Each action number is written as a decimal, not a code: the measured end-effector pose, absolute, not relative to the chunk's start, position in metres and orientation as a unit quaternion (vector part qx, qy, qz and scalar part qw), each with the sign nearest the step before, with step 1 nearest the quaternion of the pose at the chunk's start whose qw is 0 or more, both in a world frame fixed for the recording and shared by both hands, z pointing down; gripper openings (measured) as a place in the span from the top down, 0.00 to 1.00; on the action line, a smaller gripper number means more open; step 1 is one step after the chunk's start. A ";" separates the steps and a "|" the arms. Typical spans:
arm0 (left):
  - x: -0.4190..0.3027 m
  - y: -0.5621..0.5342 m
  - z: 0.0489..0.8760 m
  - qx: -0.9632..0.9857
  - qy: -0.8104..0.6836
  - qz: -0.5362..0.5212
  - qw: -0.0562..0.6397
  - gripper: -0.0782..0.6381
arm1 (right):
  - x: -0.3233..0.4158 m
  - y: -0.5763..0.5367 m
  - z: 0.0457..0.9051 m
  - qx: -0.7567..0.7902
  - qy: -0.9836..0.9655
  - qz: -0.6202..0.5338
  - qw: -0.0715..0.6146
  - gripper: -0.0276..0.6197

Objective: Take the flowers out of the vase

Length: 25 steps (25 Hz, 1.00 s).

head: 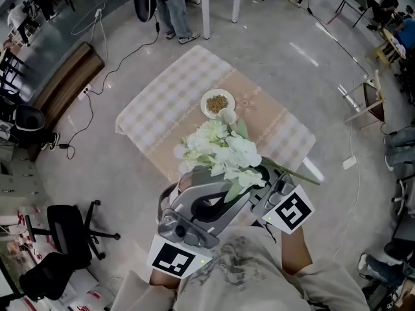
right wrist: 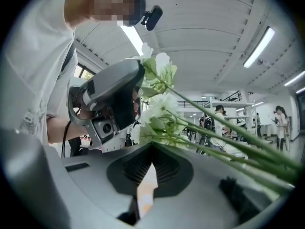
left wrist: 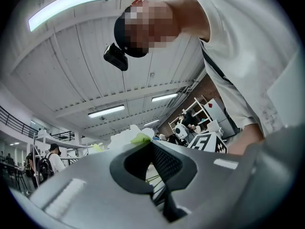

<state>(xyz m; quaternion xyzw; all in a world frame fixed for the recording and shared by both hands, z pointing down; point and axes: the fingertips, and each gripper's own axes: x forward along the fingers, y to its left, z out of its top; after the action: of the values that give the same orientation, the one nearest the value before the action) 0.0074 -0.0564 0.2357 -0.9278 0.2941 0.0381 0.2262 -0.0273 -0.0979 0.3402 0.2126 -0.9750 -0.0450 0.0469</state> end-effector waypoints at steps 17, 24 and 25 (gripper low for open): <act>0.007 -0.056 0.237 -0.930 0.289 0.040 0.223 0.88 | -0.028 -0.093 0.343 0.208 -0.976 -0.041 0.043 0.93; 0.007 -0.055 0.237 -0.931 0.288 0.038 0.222 0.88 | -0.027 -0.093 0.344 0.211 -0.976 -0.035 0.039 0.93; 0.008 -0.055 0.237 -0.931 0.288 0.038 0.222 0.88 | -0.027 -0.093 0.344 0.212 -0.976 -0.034 0.039 0.93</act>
<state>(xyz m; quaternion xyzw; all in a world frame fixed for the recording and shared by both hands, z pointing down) 0.0076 -0.0554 0.2374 -0.9308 0.2878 0.0381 0.2219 -0.0269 -0.0933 0.3444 0.2119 -0.9759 -0.0335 0.0391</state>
